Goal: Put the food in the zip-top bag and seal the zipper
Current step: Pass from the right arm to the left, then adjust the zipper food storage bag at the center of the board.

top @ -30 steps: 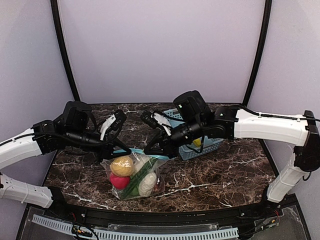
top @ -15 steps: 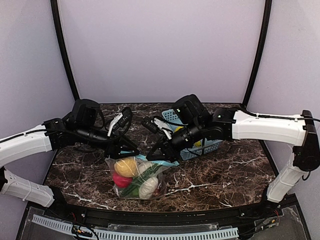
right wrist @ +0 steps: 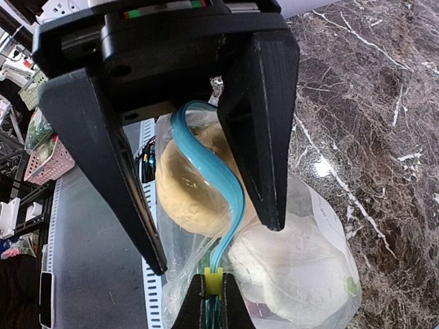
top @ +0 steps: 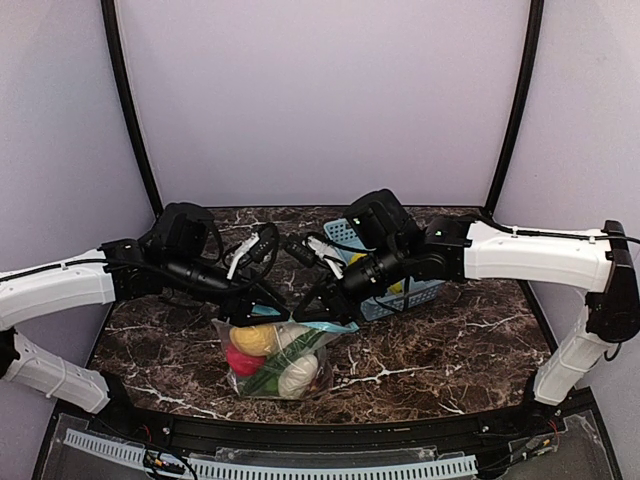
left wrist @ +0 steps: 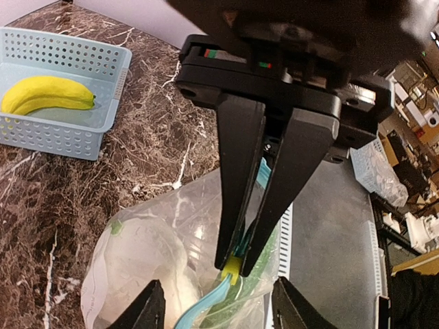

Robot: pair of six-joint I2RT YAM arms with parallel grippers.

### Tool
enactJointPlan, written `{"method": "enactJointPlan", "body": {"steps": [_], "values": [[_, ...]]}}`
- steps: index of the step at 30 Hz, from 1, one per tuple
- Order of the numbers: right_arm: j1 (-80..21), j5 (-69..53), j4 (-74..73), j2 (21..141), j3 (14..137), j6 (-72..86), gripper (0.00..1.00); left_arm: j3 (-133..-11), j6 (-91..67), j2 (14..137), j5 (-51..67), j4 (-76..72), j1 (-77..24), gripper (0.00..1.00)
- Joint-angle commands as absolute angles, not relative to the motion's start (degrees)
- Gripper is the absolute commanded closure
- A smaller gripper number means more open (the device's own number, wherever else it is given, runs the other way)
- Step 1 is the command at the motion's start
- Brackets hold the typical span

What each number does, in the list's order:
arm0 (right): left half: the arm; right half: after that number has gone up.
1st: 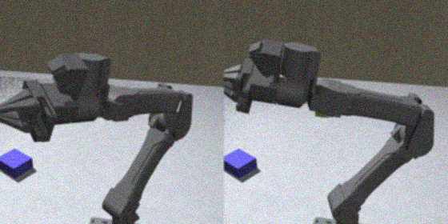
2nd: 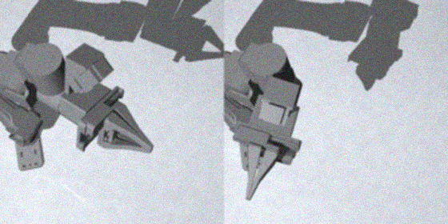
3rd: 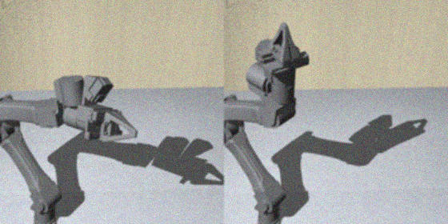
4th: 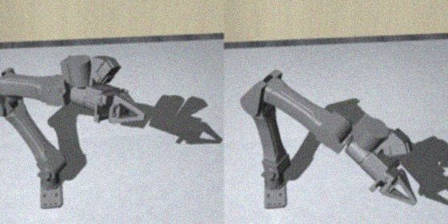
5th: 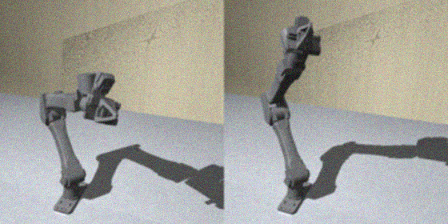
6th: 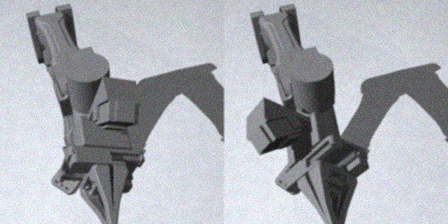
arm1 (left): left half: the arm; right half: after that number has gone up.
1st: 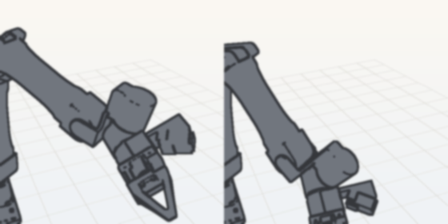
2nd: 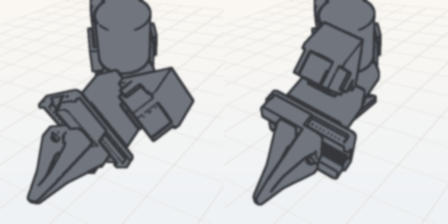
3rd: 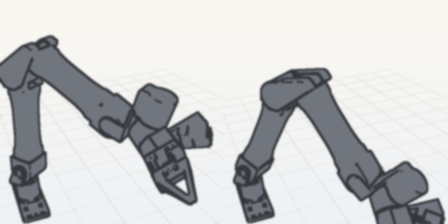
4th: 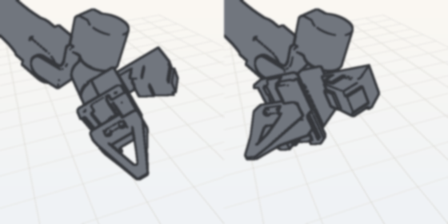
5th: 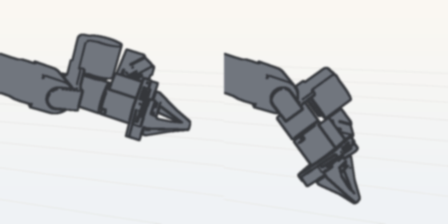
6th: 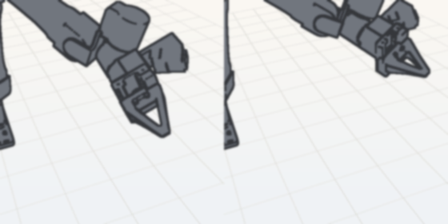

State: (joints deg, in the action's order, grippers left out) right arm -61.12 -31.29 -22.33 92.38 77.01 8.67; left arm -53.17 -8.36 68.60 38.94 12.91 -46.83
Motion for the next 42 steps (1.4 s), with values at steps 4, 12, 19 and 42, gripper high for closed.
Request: {"method": "enactJointPlan", "body": {"steps": [4, 12, 19, 42], "values": [[-61.2, -29.8, -19.8, 90.7, 76.7, 9.1, 1.0, -54.6, -6.6, 70.6, 38.7, 13.8, -48.4, 0.62], [-60.5, -29.4, -19.8, 89.6, 77.0, 8.9, 1.0, -54.6, -6.5, 70.8, 39.4, 14.3, -48.5, 0.75], [-60.2, -29.8, -20.0, 89.3, 77.6, 8.4, 1.0, -54.9, -6.4, 70.7, 39.9, 15.2, -48.7, 0.68], [-58.9, -15.9, -20.5, 73.2, 63.9, 14.9, 0.05, -49.5, -9.9, 60.4, 30.1, 10.2, -48.3, 0.99]]}}
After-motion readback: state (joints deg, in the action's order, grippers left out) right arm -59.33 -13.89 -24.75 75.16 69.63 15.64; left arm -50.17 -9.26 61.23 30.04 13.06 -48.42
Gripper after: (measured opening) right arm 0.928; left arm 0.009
